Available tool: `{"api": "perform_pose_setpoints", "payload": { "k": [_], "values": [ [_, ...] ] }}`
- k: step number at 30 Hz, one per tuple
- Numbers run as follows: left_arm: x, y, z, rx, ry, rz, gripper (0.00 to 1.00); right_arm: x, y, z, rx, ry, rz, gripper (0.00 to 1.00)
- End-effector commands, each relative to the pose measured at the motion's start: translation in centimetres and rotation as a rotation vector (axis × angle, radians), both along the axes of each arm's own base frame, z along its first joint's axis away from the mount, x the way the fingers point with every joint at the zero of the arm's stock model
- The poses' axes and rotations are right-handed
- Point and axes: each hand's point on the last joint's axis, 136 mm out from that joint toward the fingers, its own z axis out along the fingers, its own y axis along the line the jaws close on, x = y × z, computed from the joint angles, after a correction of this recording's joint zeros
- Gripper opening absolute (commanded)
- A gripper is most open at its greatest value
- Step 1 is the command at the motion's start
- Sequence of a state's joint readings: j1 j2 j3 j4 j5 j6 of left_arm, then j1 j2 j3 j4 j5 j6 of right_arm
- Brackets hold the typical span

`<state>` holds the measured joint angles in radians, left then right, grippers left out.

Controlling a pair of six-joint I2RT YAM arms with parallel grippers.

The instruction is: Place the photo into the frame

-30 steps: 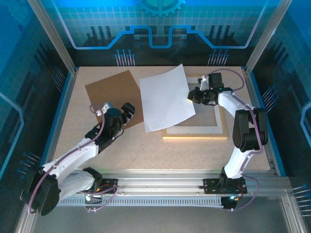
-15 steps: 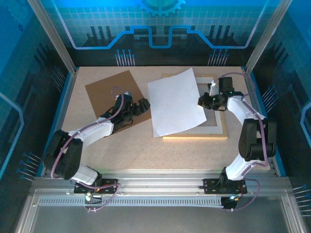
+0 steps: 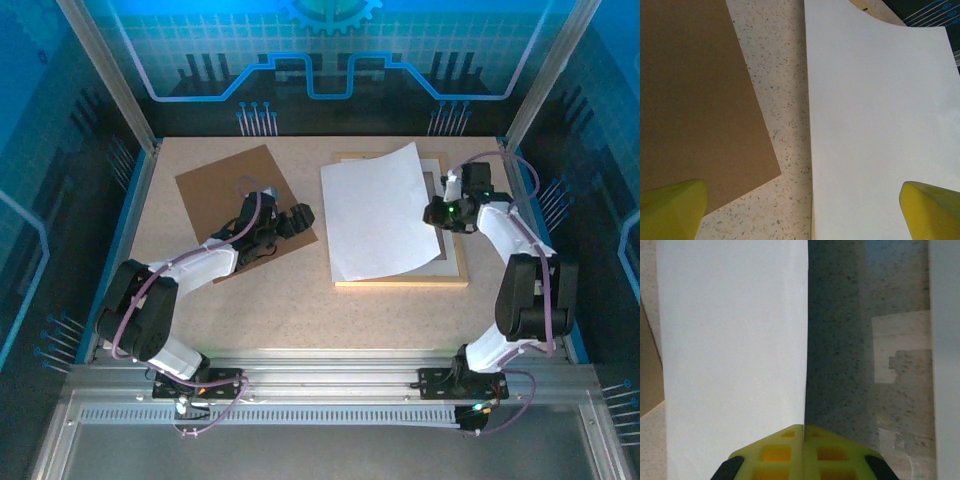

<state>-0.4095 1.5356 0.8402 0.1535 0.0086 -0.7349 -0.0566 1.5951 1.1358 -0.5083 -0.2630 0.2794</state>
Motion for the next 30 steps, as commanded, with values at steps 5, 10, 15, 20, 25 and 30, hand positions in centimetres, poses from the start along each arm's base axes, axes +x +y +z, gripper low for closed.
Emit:
{"api": "perform_pose_setpoints", "payload": {
  "k": [5, 10, 15, 20, 25, 30],
  "values": [
    [0.6, -0.5, 0.3, 0.012, -0.007, -0.041, 0.99, -0.8, -2.6, 0.7, -0.077, -0.005, -0.041, 0.00],
    [0.6, -0.6, 0.2, 0.011, -0.003, -0.046, 0.99, -0.6, -3.4, 1.1, -0.098, -0.016, -0.055, 0.00],
    [0.5, -0.6, 0.2, 0.013, -0.003, -0.050, 0.99, -0.5, -3.6, 1.1, -0.094, -0.033, -0.059, 0.00],
    [0.3, -0.5, 0.1, 0.016, -0.001, -0.052, 0.99, -0.2, -3.4, 1.3, -0.087, -0.051, -0.056, 0.00],
    [0.0, -0.4, 0.0, 0.014, 0.002, -0.048, 0.99, -0.1, -3.5, 1.6, -0.094, -0.067, -0.058, 0.00],
    [-0.1, -0.4, 0.0, 0.012, 0.002, -0.051, 0.99, -0.1, -3.4, 1.5, -0.088, -0.066, -0.057, 0.00]
  ]
}}
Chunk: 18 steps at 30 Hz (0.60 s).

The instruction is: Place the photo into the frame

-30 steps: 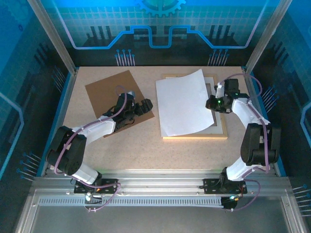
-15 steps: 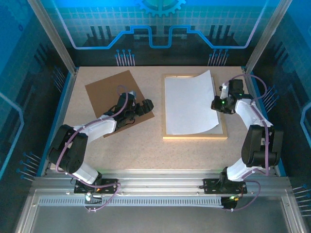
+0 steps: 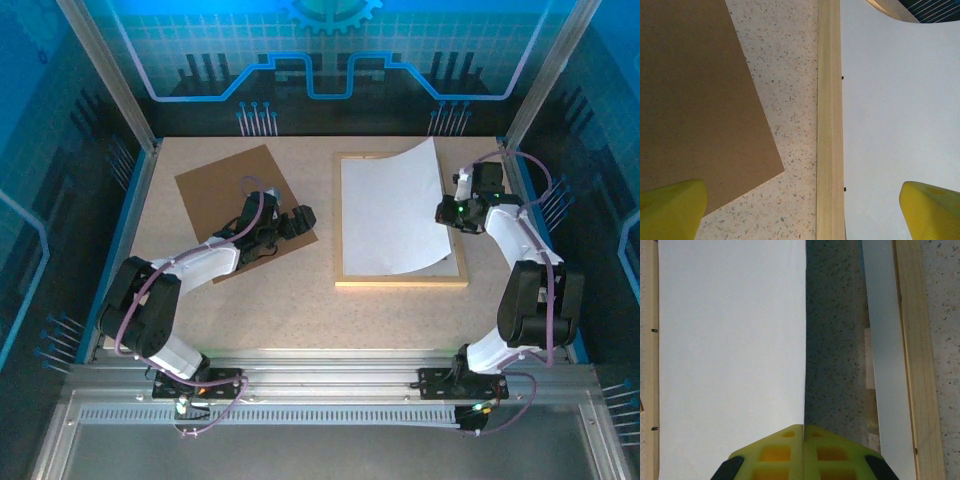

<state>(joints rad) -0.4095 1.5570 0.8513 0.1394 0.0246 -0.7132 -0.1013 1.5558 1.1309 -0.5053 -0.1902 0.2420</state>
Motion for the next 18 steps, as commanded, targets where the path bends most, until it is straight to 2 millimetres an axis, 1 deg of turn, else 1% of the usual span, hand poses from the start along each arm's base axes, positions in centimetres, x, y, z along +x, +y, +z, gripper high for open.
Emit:
{"api": "perform_pose_setpoints", "payload": {
  "k": [1, 7, 18],
  "values": [
    [-0.1, -0.1, 0.7, -0.004, -0.014, -0.025, 0.99, -0.3, -0.5, 0.5, 0.000, -0.022, -0.005, 0.00],
    [0.0, -0.1, 1.1, -0.005, -0.023, -0.027, 0.99, -0.3, 0.1, 0.1, 0.027, -0.022, 0.014, 0.00],
    [-0.2, 0.0, 1.3, -0.005, -0.023, -0.025, 0.99, 0.6, 1.5, 0.2, 0.099, -0.046, 0.057, 0.00]
  ]
}}
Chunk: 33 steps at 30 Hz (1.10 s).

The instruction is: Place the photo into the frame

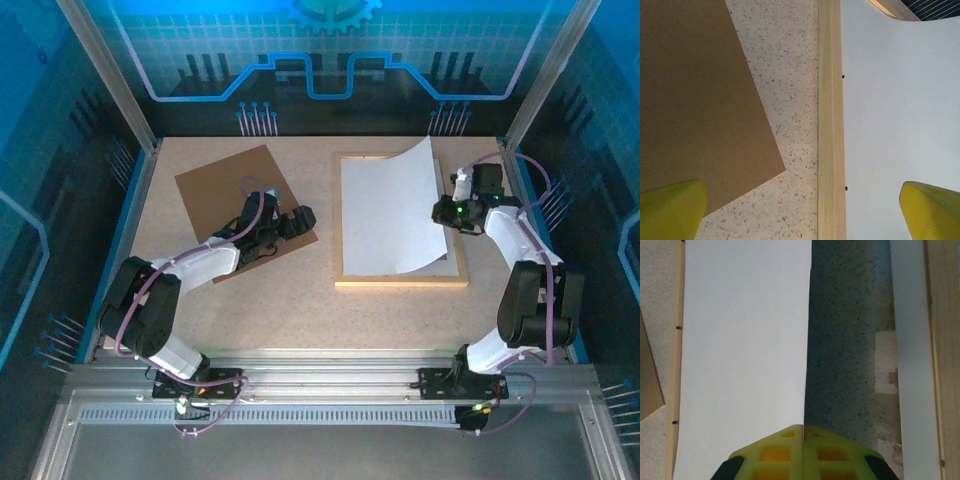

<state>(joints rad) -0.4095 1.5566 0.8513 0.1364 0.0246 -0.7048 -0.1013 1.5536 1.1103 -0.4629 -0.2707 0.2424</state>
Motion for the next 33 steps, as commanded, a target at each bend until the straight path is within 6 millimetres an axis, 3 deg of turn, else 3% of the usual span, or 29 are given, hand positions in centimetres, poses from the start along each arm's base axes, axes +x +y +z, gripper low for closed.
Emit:
{"api": "perform_pose_setpoints", "payload": {
  "k": [1, 17, 27, 33],
  "values": [
    [-0.1, 0.0, 1.4, -0.012, -0.022, -0.019, 0.99, 0.4, 0.2, 0.0, 0.034, -0.015, 0.017, 0.00],
    [0.0, -0.1, 1.1, -0.015, -0.014, -0.017, 0.99, 0.3, 0.3, -1.4, 0.044, 0.028, 0.014, 0.09],
    [-0.2, -0.1, 0.9, -0.016, -0.008, -0.015, 0.99, 0.2, -0.3, -2.1, 0.019, 0.047, -0.014, 0.34],
    [-0.3, 0.0, 0.8, -0.017, -0.008, -0.011, 0.99, -0.5, -2.2, -3.6, -0.075, 0.116, -0.089, 0.61]
  ]
}}
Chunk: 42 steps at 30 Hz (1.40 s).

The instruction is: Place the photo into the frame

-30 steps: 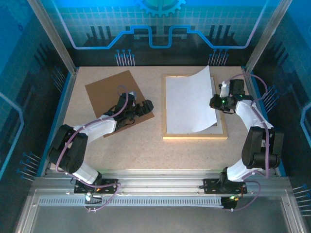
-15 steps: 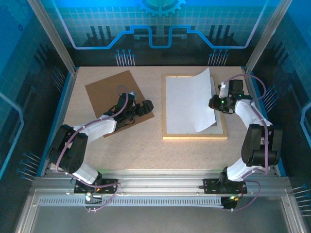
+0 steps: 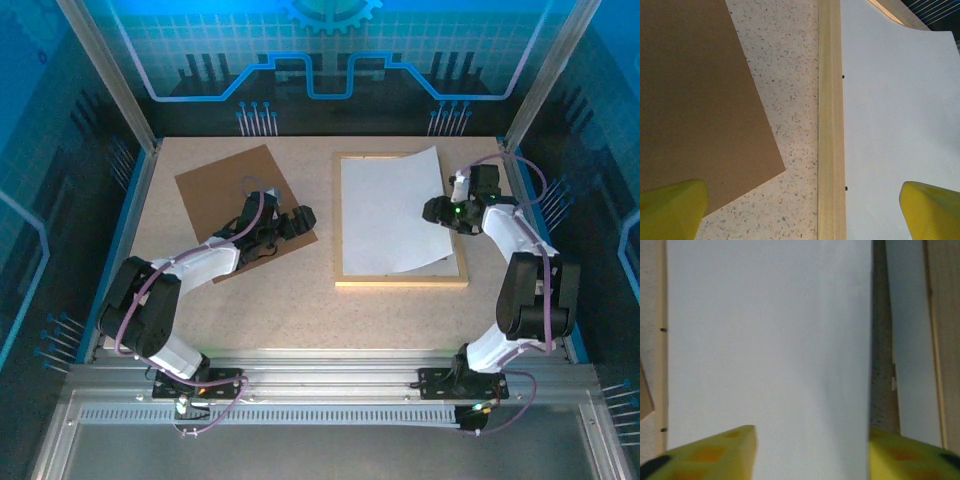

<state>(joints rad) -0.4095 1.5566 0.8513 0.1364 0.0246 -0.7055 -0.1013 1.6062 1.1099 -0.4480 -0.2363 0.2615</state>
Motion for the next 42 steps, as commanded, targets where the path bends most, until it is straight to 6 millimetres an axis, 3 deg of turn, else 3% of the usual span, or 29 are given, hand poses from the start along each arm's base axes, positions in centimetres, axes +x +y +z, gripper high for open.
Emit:
{"api": "perform_pose_setpoints", "payload": {
  "k": [1, 3, 7, 13, 16, 18, 21, 27, 29, 32, 37, 42],
  "values": [
    [-0.3, 0.1, 0.8, -0.017, -0.008, -0.010, 0.99, -1.1, -2.2, -2.1, -0.089, 0.092, -0.078, 0.63],
    [-0.3, 0.2, 0.8, -0.017, -0.008, -0.007, 0.99, -1.6, -3.3, -2.7, -0.140, 0.125, -0.115, 0.69],
    [-0.5, 0.1, 1.0, -0.019, -0.011, -0.012, 0.99, -2.0, -4.8, -3.3, -0.217, 0.165, -0.165, 1.00],
    [-0.7, 0.6, 0.9, -0.005, -0.015, 0.004, 0.99, -2.0, -6.1, -1.9, -0.284, 0.153, -0.211, 1.00],
    [-0.7, 1.1, 0.8, 0.002, -0.014, 0.025, 0.99, -1.7, -5.1, -0.3, -0.303, 0.100, -0.191, 1.00],
    [-0.7, 1.6, 0.5, 0.002, -0.005, 0.047, 0.99, -1.2, -3.0, 0.6, -0.288, 0.059, -0.135, 1.00],
    [-0.6, 2.7, -0.2, -0.022, 0.026, 0.108, 0.99, -0.4, 1.8, 1.8, -0.255, 0.006, -0.048, 0.96],
    [-1.5, 6.0, -1.3, 0.007, 0.076, 0.228, 0.99, 0.8, 15.4, 2.1, -0.131, -0.083, 0.145, 0.85],
    [-2.0, 7.5, -1.5, 0.023, 0.086, 0.263, 0.99, 1.0, 20.2, 1.5, -0.085, -0.080, 0.216, 0.81],
    [-2.8, 9.7, -1.6, 0.057, 0.095, 0.308, 0.99, 1.3, 25.7, 0.4, -0.076, -0.058, 0.310, 0.78],
    [-4.2, 13.8, -2.3, 0.076, 0.125, 0.407, 0.99, 2.3, 31.7, -1.7, -0.095, -0.038, 0.392, 0.77],
    [-5.0, 16.1, -3.0, 0.060, 0.147, 0.459, 0.99, 3.4, 34.2, -4.1, -0.178, 0.000, 0.433, 0.75]
  ]
}}
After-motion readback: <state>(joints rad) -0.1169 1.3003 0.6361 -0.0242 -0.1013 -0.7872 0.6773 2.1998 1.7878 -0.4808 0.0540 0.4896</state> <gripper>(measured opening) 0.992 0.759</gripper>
